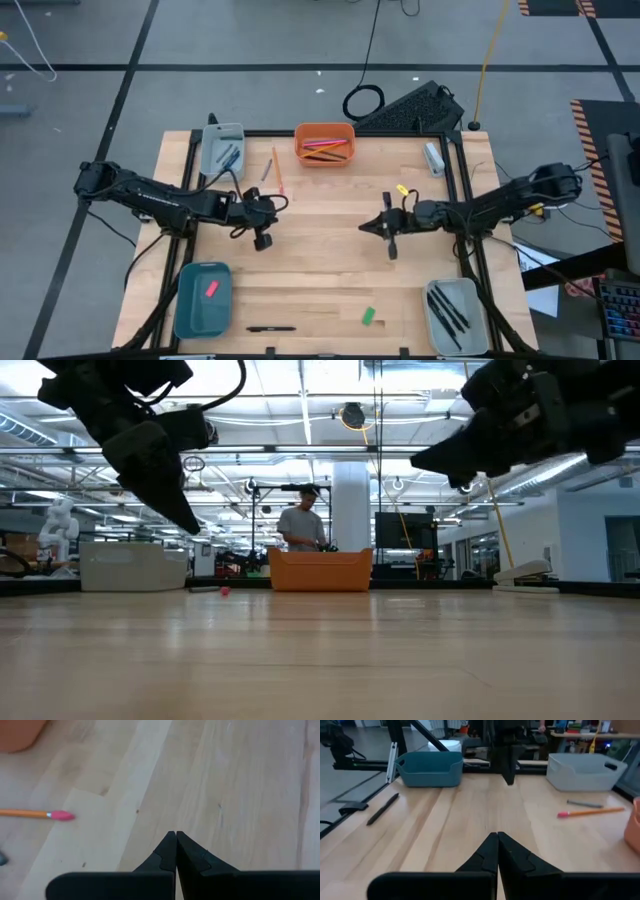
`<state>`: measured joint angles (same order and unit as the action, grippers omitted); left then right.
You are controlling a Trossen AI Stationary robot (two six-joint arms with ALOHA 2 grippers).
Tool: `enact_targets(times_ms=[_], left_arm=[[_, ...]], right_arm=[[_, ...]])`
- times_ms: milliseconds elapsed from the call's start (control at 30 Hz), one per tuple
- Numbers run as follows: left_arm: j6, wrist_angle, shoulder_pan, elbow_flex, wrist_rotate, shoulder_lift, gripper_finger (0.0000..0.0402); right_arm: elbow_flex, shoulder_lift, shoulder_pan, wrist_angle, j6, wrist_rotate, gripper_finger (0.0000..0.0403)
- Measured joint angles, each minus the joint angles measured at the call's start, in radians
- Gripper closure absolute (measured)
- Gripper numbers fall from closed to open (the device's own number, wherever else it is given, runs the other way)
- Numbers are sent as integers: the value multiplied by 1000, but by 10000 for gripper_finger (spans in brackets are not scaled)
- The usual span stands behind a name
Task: Sort crayons/erasers/pens/pencils in bins
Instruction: Put the black pen into the bottom gray bin
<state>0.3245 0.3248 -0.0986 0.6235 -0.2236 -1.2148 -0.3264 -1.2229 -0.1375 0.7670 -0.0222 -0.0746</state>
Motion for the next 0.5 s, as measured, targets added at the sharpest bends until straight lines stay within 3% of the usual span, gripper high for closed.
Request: enact_targets(times_ms=[500], left_arm=[[9,101,0,0,17,0,396]], right_arm=[[-119,-117,1,-2,56,-6,403]])
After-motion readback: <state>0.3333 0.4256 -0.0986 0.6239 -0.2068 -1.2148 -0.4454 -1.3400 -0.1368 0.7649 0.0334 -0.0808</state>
